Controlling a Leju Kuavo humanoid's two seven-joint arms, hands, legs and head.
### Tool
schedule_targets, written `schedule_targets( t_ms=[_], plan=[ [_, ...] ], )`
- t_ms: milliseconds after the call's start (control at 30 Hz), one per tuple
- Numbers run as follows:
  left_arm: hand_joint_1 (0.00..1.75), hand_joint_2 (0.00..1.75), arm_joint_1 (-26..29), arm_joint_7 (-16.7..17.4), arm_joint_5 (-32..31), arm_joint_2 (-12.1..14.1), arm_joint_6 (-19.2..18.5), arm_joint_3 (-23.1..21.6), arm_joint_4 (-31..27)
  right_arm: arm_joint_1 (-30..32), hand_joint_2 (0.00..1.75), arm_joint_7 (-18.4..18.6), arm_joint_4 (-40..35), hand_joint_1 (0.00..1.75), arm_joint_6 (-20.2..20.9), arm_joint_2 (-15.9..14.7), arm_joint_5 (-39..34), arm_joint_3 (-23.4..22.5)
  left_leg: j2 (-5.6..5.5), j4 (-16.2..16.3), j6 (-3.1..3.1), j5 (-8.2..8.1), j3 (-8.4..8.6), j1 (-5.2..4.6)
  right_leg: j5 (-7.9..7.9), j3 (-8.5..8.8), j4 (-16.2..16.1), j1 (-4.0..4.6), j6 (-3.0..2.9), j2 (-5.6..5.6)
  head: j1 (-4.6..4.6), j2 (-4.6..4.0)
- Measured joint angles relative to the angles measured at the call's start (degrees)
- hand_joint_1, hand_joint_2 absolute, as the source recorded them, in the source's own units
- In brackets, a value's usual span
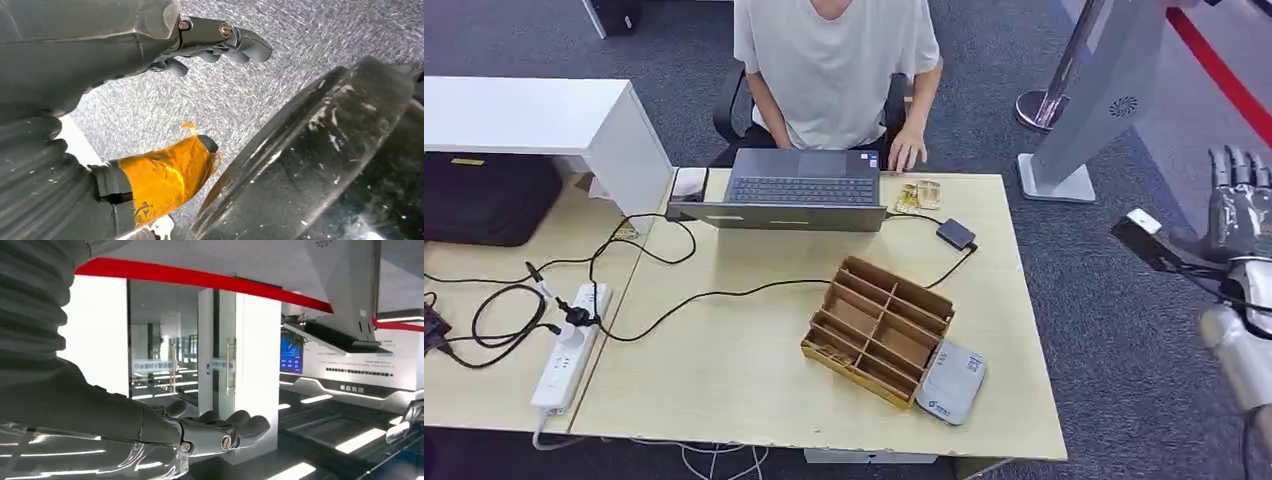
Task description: Pass the card to the sensor for recognition and then transmit it.
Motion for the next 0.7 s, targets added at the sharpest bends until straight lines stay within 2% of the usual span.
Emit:
schedule_targets(
  t_ms=[133, 300, 500, 633, 700],
  plan=[
    [0.00, 1.75, 0.02, 0.02, 0.33, 0.00, 0.35, 0.20, 0.00, 5.11, 1.75, -3.56, -5.06, 0.00, -0.92, -1.11, -0.79, -2.97, -0.04, -0.02, -0.03, 0.02, -0.05, 0.04, 0.00, 0.01, 0.02, 0.03, 0.00, -0.04, 0.02, 0.00],
    [0.00, 1.75, 0.03, 0.04, 0.63, -0.09, 0.92, 0.90, 0.00, 15.34, 1.75, -6.23, -18.89, 0.00, -1.36, -0.72, 0.53, -7.32, -0.05, -0.06, -0.03, 0.01, -0.11, 0.05, -0.03, -0.01, 0.02, 0.03, 0.00, -0.06, 0.00, 0.00],
    [0.00, 1.75, 0.04, 0.57, 1.40, -0.33, 1.14, 1.57, 0.00, 26.70, 1.75, -8.33, -36.82, 0.00, -3.81, 1.49, 0.77, -9.92, -0.09, -0.08, -0.04, 0.01, -0.08, 0.06, -0.07, -0.02, 0.01, 0.03, -0.02, -0.11, -0.02, 0.00],
    [0.00, 1.75, 0.18, 1.18, 2.38, -0.68, 1.66, 2.53, 0.00, 37.25, 1.75, -9.22, -49.17, 0.00, -9.25, 3.04, 7.26, -11.91, -0.18, -0.09, -0.05, -0.01, -0.12, 0.06, -0.15, -0.01, 0.01, 0.04, -0.03, -0.21, 0.00, 0.00],
    [0.00, 1.75, 0.25, 1.50, 2.66, -0.85, 1.94, 2.95, 0.00, 42.61, 1.75, -9.40, -55.34, 0.00, -10.73, 4.39, 11.20, -12.85, -0.17, -0.10, -0.04, -0.04, -0.13, 0.06, -0.19, -0.01, 0.01, 0.04, 0.00, -0.20, 0.00, 0.00]
  ],
)
